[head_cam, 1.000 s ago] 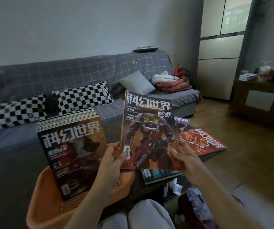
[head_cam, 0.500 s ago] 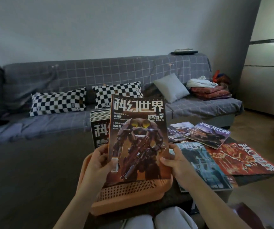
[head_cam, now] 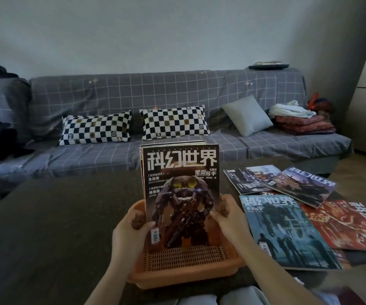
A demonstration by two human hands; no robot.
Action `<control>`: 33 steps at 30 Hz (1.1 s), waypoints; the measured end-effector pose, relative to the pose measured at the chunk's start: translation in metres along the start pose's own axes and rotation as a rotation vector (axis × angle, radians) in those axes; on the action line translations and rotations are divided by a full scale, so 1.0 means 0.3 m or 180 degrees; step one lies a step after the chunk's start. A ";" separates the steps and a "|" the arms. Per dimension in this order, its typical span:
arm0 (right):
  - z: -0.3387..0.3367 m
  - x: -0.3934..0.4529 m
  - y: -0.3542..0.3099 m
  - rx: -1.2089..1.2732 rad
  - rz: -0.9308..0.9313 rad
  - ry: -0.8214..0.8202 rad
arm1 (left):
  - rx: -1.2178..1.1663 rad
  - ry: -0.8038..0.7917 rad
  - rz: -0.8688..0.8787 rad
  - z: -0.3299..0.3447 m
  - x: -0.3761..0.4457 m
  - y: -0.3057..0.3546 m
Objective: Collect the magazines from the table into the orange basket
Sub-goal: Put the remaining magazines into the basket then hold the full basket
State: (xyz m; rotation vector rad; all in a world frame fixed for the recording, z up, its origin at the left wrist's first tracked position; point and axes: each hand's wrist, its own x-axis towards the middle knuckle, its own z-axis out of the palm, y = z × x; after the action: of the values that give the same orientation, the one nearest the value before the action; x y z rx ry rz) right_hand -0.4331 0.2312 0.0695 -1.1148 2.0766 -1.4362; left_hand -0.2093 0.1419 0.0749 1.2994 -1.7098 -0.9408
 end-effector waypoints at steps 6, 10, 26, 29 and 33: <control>0.040 0.009 -0.010 -0.0670 -0.0214 0.0550 | 0.0731 0.0064 0.0156 0.003 0.021 0.011; 0.044 0.001 -0.011 -0.0887 -0.0266 0.0677 | 0.1024 0.0088 0.0230 0.011 0.025 0.014; 0.056 -0.012 0.007 -0.0778 -0.0182 0.0723 | 0.1453 0.0080 0.0287 0.028 0.008 0.013; 0.063 -0.015 0.011 -0.0822 -0.0247 0.0765 | 0.1639 0.0068 0.0426 0.029 0.003 0.013; 0.061 -0.016 0.007 -0.0744 -0.0189 0.0731 | 0.1764 0.0033 0.0521 0.027 0.007 0.009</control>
State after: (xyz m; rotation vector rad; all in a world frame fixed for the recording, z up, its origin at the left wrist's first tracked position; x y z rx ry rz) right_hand -0.4184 0.2241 0.0597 -1.1528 2.4428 -1.4355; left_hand -0.2180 0.1414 0.0742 1.4673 -2.1189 -0.3698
